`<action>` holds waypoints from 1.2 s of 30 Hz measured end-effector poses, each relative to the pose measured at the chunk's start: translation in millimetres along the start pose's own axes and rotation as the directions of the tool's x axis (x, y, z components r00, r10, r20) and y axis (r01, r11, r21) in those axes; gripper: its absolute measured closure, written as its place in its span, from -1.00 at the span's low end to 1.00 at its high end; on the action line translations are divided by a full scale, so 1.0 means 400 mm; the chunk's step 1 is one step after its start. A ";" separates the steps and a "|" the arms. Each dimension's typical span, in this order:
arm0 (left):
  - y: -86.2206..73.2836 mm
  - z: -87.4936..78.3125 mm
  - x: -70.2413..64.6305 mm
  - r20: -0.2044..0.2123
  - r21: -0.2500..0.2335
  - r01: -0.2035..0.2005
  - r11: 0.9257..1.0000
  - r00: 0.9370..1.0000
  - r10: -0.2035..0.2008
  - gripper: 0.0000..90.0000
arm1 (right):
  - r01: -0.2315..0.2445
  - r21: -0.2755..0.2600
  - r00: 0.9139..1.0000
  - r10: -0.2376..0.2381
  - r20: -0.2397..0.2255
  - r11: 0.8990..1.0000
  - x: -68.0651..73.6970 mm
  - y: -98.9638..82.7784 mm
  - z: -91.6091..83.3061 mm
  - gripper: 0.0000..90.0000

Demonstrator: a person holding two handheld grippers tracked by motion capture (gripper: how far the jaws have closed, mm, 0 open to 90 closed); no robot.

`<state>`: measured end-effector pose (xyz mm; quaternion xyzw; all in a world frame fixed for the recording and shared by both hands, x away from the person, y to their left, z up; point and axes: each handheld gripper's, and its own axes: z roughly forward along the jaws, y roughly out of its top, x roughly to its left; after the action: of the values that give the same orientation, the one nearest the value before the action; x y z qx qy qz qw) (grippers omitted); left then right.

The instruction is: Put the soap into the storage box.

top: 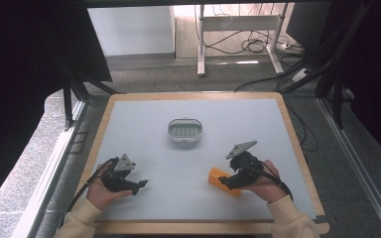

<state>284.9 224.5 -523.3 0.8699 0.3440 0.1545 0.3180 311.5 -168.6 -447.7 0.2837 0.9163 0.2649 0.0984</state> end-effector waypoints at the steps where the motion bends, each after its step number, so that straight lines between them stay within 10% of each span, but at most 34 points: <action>1: 0.000 0.000 0.000 0.000 0.000 0.000 1.000 1.000 0.000 -0.52 | 0.000 0.000 1.000 0.000 0.000 1.000 0.000 0.000 0.000 -0.34; 36: 0.000 0.003 -0.004 -0.006 0.011 -0.010 1.000 1.000 0.010 -0.53 | 0.056 0.220 0.998 -0.047 -0.046 0.974 0.009 -0.013 0.091 0.37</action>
<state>284.2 223.0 -524.3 0.8728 0.3416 0.1568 0.3116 318.3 -154.7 -481.4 0.2635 0.9490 0.1641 0.0544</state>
